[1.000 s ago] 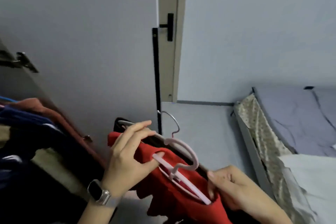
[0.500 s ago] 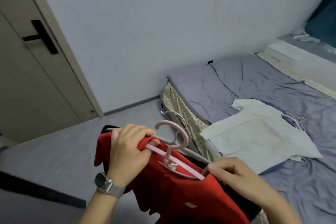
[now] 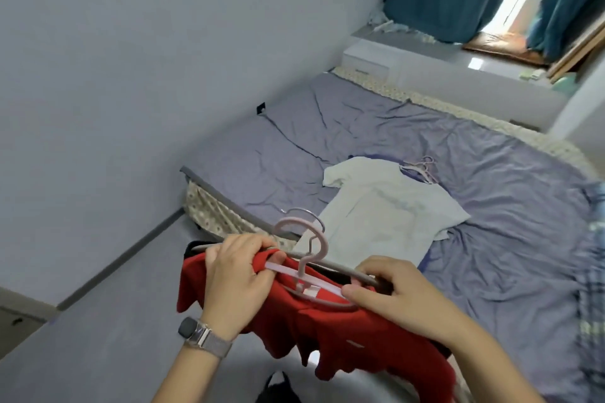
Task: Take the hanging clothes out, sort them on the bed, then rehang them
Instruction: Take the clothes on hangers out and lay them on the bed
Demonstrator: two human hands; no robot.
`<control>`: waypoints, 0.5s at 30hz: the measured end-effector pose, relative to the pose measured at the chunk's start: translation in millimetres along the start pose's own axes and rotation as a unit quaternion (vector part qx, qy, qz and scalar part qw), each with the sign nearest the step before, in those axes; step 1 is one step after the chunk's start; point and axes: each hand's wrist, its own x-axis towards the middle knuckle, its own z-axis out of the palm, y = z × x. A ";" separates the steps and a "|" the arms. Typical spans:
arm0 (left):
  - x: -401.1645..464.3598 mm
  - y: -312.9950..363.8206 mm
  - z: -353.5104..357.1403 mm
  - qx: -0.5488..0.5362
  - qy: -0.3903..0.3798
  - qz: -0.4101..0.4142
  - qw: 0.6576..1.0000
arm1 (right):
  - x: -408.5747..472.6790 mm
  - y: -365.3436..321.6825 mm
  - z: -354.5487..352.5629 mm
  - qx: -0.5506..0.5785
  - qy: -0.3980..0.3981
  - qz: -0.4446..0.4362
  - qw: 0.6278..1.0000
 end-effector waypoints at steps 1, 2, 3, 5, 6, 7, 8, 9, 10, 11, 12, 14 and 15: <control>17.2 -2.5 5.8 -0.003 -0.010 0.011 1.000 | 10.2 4.4 -3.9 0.002 0.012 0.013 1.000; 34.2 -4.3 11.4 -0.005 -0.020 0.023 1.000 | 20.1 8.6 -7.6 0.003 0.028 0.027 0.999; 50.5 -6.0 17.2 -0.007 -0.030 0.036 0.999 | 29.2 12.0 -10.9 0.010 0.046 0.042 0.998; 80.8 -5.6 28.7 -0.014 -0.047 0.065 0.997 | 45.3 20.9 -15.9 0.058 0.080 0.079 0.992; 95.1 -4.6 35.0 -0.020 -0.052 0.078 0.995 | 52.2 25.3 -17.9 0.091 0.093 0.096 0.987; 108.6 -3.0 41.6 -0.029 -0.053 0.087 0.994 | 58.6 29.2 -19.9 0.117 0.105 0.108 0.982; 122.2 -0.7 47.7 -0.038 -0.051 0.091 0.994 | 65.2 34.2 -22.0 0.130 0.121 0.115 0.977; 136.1 1.6 54.2 -0.047 -0.050 0.095 0.993 | 72.3 38.1 -25.5 0.135 0.140 0.121 0.973; 150.2 4.6 60.8 -0.052 -0.055 0.096 0.993 | 80.4 43.2 -30.2 0.133 0.164 0.127 0.969; 163.7 7.4 68.0 -0.053 -0.065 0.099 0.992 | 89.3 48.9 -37.0 0.126 0.193 0.135 0.964; 176.9 11.2 75.5 -0.052 -0.076 0.105 0.990 | 98.6 56.3 -45.7 0.106 0.231 0.141 0.957; 202.0 20.5 91.6 -0.050 -0.091 0.120 0.987 | 116.7 73.4 -68.5 0.036 0.311 0.138 0.940; 214.7 26.0 100.3 -0.047 -0.097 0.125 0.986 | 126.3 83.3 -83.0 -0.009 0.345 0.141 0.928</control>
